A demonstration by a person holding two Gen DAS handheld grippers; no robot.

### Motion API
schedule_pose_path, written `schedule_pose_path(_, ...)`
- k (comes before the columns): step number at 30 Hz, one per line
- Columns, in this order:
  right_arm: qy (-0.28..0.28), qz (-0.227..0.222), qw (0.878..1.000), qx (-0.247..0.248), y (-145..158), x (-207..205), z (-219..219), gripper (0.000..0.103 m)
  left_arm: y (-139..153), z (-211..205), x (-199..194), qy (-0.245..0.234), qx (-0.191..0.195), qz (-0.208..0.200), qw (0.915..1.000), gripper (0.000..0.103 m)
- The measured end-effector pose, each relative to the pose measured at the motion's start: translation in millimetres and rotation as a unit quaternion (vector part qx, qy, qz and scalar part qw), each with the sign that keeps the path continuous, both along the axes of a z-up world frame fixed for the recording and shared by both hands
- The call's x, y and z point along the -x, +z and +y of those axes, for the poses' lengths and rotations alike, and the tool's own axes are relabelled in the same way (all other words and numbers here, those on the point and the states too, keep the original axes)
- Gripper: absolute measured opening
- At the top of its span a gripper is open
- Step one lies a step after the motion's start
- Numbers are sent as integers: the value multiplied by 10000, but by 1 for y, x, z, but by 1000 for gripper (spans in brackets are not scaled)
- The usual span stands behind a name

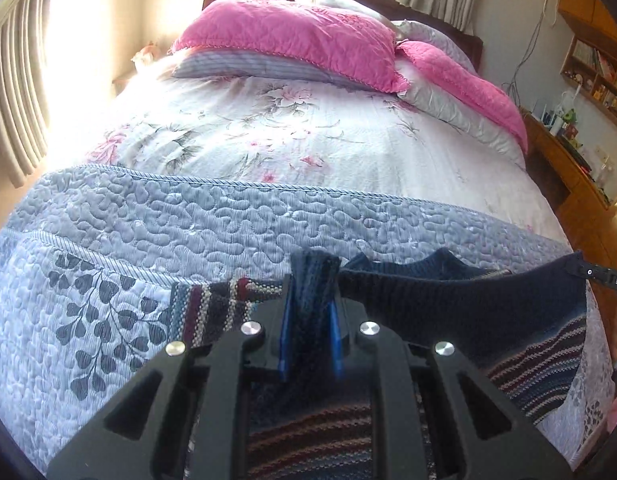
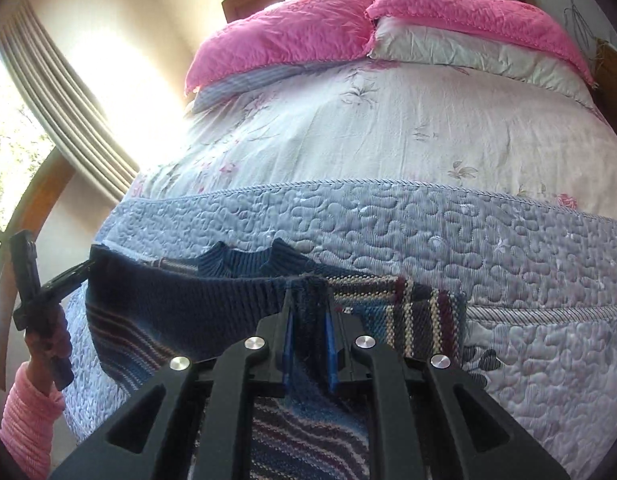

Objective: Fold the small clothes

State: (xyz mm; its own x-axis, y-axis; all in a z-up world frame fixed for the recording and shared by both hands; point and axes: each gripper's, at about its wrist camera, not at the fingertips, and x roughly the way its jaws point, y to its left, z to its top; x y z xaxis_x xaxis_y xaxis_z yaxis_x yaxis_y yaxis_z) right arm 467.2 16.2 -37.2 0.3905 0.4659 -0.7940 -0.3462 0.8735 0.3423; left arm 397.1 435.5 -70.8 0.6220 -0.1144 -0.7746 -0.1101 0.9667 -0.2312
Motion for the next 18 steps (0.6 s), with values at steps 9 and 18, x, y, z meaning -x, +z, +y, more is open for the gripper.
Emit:
schedule_pose_path(9,-150,479,9981,369,-71,-46,17,13,-75,-4,-43,42,-394,650,9971,14)
schedule_pose_path(18,-295,770,9954,496,-117,-59,15,17,-118,-5,-58,87,-549,1024,9932,24)
